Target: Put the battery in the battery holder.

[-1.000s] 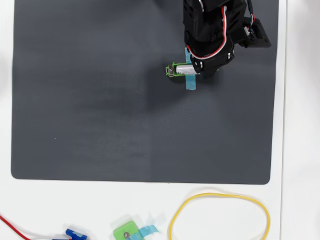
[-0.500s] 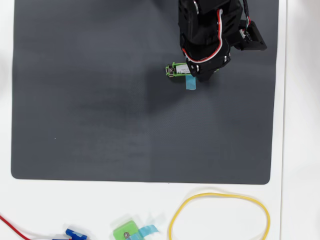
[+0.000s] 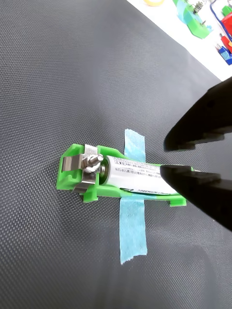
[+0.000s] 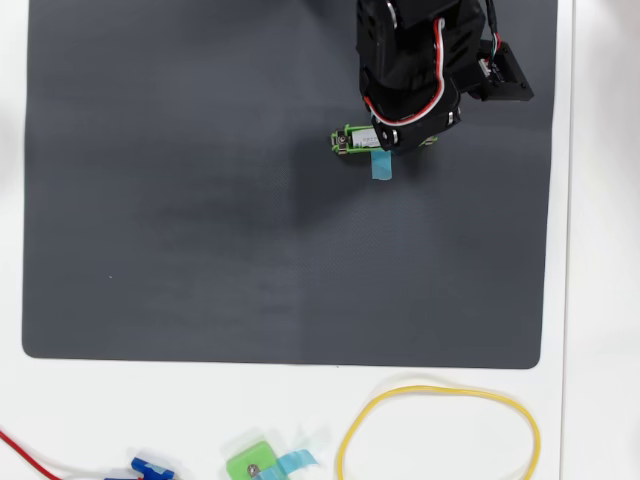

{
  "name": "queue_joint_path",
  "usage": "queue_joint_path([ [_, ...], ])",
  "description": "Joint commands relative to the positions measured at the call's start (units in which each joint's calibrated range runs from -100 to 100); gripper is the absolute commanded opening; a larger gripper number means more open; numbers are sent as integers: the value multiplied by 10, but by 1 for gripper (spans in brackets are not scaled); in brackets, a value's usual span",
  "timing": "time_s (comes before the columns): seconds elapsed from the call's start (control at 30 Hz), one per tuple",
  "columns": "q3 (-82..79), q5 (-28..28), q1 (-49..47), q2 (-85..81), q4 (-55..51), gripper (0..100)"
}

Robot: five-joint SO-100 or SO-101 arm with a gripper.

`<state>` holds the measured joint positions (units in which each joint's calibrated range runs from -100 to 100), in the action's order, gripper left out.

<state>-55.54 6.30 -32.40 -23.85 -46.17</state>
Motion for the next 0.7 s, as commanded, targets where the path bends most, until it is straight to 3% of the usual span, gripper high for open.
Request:
queue_joint_path([
  [0.0,26,-1,0,-7,3,0],
  [0.67,24,-1,-24,37,4,0],
])
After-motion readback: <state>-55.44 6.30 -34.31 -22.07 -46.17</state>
